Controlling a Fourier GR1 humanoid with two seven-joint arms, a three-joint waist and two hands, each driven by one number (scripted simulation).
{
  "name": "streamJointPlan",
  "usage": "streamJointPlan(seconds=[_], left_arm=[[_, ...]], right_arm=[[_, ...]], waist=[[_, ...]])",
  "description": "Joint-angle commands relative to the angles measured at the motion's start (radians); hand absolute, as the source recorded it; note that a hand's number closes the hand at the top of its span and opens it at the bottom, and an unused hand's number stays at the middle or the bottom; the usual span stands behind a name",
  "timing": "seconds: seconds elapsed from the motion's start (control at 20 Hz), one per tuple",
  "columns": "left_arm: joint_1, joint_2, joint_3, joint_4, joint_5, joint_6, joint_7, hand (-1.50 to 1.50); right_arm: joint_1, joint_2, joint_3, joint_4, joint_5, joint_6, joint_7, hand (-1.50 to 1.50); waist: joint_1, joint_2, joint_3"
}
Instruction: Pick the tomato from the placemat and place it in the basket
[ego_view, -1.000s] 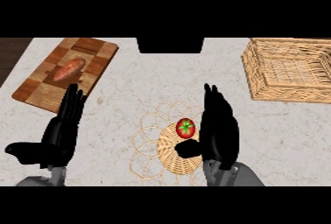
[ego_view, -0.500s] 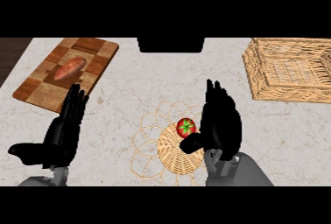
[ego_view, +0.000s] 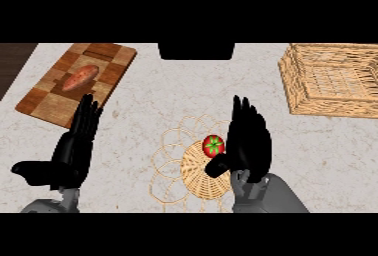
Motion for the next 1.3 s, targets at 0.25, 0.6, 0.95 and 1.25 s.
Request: streamJointPlan(seconds=[0.25, 0.6, 0.95, 1.25], left_arm=[[0.021, -0.014, 0.001, -0.012, -0.013, -0.009, 0.007, 0.00], [0.018, -0.020, 0.009, -0.030, -0.030, 0.001, 0.015, 0.00], [-0.008, -0.036, 0.015, 0.002, -0.038, -0.017, 0.012, 0.00], [0.010, -0.053, -0.001, -0.041, -0.070, 0.021, 0.039, 0.00]], right_arm=[[0.004, 0.015, 0.068, 0.004, 0.011, -0.035, 0.236, -1.50], [-0.051, 0.015, 0.061, 0.134, 0.049, -0.116, 0.236, -1.50], [-0.073, 0.015, 0.066, 0.173, 0.000, -0.110, 0.235, -1.50], [0.004, 0.015, 0.122, 0.243, 0.002, -0.184, 0.223, -1.50]], waist=[[-0.002, 0.000, 0.001], [0.011, 0.003, 0.001], [0.007, 0.004, 0.001], [0.007, 0.004, 0.002]])
